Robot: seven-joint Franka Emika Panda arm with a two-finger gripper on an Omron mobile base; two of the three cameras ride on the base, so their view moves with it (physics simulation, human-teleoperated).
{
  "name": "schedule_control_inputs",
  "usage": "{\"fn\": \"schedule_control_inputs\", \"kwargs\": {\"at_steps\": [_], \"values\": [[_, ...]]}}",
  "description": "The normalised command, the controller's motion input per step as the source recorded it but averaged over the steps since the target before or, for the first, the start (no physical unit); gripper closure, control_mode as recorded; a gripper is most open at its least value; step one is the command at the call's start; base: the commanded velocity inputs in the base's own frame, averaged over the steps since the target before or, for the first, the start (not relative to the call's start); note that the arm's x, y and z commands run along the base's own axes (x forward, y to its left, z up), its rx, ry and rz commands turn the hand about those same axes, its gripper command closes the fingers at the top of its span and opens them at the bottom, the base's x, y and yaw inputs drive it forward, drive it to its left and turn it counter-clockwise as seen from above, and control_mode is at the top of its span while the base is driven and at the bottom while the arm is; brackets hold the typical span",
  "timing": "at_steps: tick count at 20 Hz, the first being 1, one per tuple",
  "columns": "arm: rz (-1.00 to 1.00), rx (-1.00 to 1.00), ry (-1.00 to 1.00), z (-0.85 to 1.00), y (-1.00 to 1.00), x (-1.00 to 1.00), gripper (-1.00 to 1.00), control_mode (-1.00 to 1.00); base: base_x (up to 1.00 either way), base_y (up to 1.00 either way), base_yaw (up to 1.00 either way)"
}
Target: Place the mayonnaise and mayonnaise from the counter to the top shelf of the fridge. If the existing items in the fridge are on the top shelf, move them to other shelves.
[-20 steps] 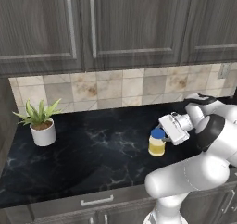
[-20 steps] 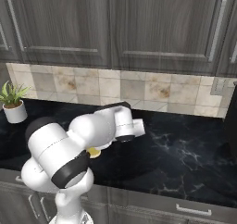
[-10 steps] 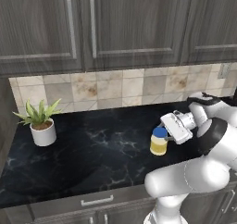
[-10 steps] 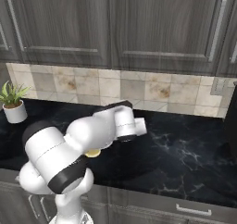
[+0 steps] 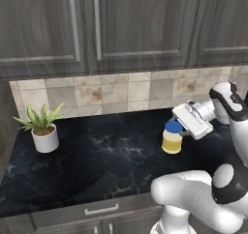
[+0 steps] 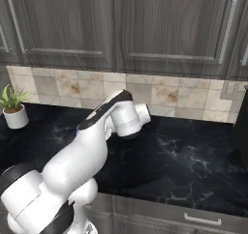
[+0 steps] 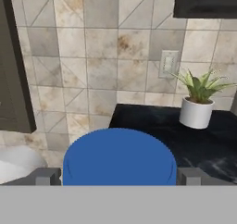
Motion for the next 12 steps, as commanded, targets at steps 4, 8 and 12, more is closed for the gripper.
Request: {"fn": "schedule_control_inputs", "kwargs": {"at_steps": [4,8,12], "values": [[0.0,-0.04,0.0,1.0,0.37,-0.79,1.0,-1.0,0.0,0.0,0.0],[0.0,-0.04,-0.03,1.0,0.42,-0.91,1.0,-1.0,0.0,0.0,0.0],[0.0,-0.07,-0.17,0.87,0.42,-0.88,1.0,-1.0,0.0,0.0,0.0]]}}
